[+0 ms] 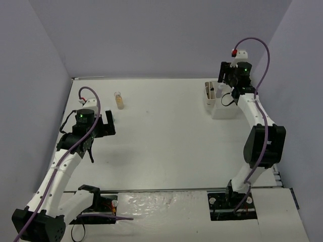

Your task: Organize the makeup

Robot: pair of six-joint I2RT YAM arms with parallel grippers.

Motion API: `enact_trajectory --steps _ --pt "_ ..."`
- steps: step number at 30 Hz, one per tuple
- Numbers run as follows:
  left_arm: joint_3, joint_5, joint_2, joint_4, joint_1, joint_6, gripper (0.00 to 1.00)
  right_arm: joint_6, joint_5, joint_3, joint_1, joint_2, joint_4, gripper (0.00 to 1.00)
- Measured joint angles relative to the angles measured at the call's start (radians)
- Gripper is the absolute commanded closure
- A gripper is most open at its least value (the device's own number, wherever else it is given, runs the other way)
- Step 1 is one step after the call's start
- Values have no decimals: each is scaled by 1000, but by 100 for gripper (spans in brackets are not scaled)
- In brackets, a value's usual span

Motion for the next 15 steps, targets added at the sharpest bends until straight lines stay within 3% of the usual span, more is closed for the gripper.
enact_trajectory --steps 10,15 --pt "0 -26 15 20 19 2 3 77 -117 -280 236 -383 23 15" --pt "0 1 140 106 98 -4 4 153 -205 -468 246 -545 34 0"
